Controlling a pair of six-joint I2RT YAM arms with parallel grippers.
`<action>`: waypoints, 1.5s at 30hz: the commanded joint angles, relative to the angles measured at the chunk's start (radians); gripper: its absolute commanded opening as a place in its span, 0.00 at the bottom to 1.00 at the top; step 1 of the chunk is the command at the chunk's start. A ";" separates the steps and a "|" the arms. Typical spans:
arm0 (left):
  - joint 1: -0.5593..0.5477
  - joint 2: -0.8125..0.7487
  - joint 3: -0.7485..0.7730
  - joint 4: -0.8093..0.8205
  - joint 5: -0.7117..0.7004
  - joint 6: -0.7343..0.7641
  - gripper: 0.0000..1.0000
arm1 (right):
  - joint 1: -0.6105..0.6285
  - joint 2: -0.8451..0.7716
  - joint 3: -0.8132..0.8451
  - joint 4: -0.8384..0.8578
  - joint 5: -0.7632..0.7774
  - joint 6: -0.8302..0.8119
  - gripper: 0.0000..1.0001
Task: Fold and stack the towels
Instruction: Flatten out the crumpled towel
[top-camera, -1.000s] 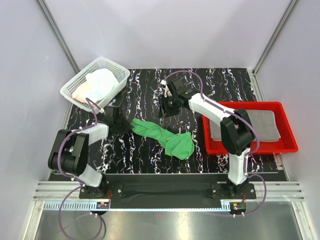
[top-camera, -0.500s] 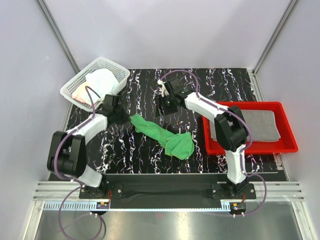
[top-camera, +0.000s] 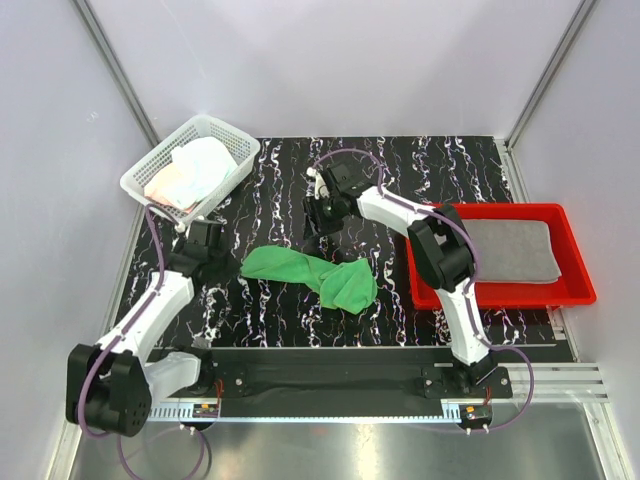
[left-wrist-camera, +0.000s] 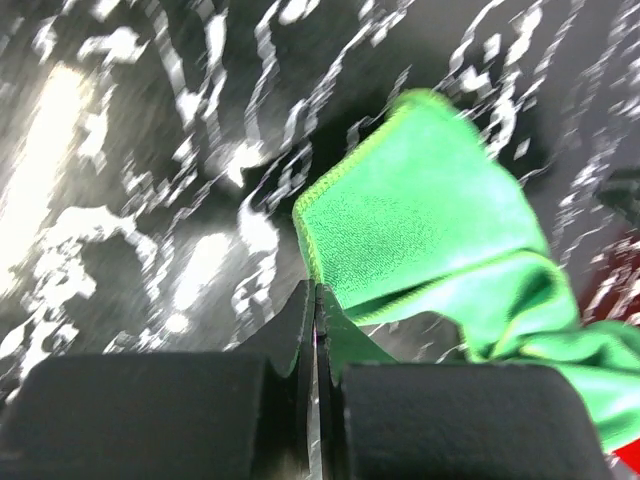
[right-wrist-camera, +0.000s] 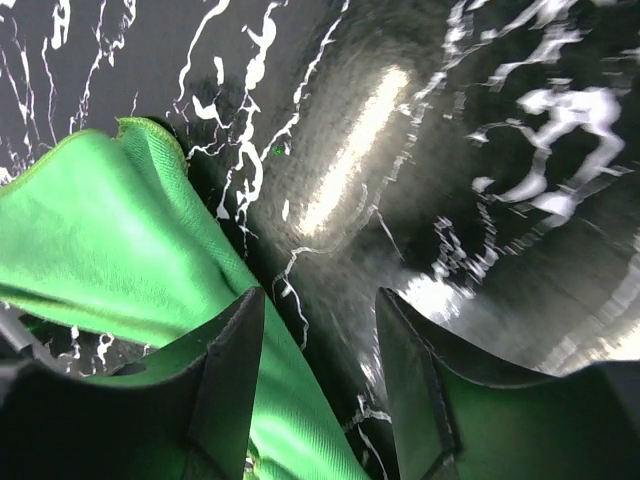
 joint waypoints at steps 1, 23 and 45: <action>0.000 -0.072 -0.008 0.009 -0.035 0.013 0.00 | 0.009 0.044 0.055 0.048 -0.119 0.034 0.55; 0.000 0.169 0.227 0.132 0.129 0.057 0.00 | 0.039 0.105 -0.080 0.228 -0.319 0.198 0.48; -0.111 0.230 0.453 0.003 0.163 0.077 0.00 | -0.020 -0.499 -0.364 -0.012 0.126 0.164 0.07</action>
